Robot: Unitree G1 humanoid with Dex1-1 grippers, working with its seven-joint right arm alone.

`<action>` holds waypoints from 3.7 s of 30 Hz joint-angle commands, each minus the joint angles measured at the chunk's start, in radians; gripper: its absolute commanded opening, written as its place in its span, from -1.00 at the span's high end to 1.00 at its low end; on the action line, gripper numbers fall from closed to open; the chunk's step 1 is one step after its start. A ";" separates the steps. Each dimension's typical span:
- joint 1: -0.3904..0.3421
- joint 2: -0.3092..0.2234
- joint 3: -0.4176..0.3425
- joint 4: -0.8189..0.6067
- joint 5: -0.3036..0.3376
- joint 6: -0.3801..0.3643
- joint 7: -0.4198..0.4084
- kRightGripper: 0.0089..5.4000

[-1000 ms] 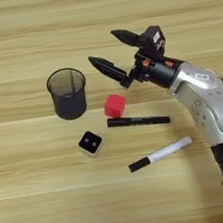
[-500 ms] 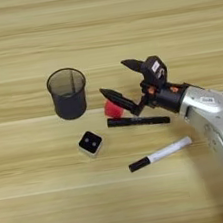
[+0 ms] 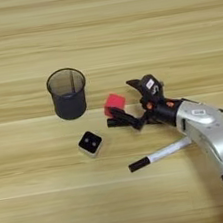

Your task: Move the objects on the table

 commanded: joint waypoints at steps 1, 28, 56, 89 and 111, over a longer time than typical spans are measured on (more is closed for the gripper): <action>-0.094 -0.001 -0.012 0.011 -0.010 -0.056 -0.016 -0.98; -0.146 0.011 0.035 0.127 -0.063 -0.094 0.036 -0.80; -0.152 0.006 0.012 0.102 -0.042 -0.115 0.063 0.13; -0.045 -0.127 0.049 -0.207 0.081 -0.020 0.334 0.13; -0.018 -0.185 0.093 -0.040 0.007 -0.178 0.439 0.13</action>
